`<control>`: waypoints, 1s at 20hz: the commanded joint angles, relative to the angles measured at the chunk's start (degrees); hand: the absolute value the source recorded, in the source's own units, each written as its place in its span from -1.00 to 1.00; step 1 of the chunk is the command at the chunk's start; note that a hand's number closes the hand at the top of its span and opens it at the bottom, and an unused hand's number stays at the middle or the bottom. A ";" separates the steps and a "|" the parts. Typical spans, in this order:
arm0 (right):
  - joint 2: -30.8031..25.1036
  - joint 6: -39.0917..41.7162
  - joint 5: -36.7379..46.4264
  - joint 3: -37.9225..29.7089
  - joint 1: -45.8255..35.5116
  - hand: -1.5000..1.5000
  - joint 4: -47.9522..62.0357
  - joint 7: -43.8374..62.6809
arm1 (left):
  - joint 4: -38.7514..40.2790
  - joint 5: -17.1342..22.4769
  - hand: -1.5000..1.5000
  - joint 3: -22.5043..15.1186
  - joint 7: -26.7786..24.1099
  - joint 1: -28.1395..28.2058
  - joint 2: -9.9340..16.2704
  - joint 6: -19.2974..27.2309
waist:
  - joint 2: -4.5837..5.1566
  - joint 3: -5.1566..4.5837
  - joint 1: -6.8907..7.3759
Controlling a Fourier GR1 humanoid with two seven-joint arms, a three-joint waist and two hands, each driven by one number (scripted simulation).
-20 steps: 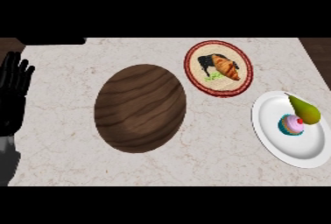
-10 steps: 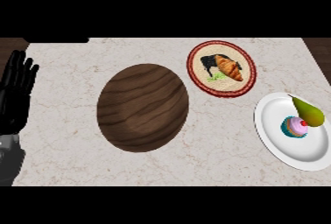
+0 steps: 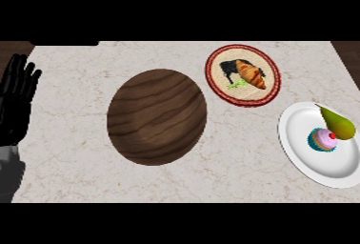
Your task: Pick the cupcake from the plate and place it in the bowl
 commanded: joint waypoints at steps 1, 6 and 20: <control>3.29 1.38 4.30 4.26 -2.40 -1.00 2.36 -2.25 | 1.51 0.54 0.00 2.33 0.31 -1.16 1.05 -2.19 | -0.01 -0.02 -0.12; 6.38 -1.19 8.94 7.39 -5.28 -1.00 10.06 -4.29 | -0.16 -3.47 0.00 -0.63 1.36 -1.33 -3.39 2.04 | -0.02 0.00 -0.20; 14.76 -3.84 17.62 13.13 -22.28 -1.00 28.54 -10.95 | -1.25 -3.73 0.00 2.65 3.45 -1.95 -2.60 -2.08 | 0.00 0.00 0.18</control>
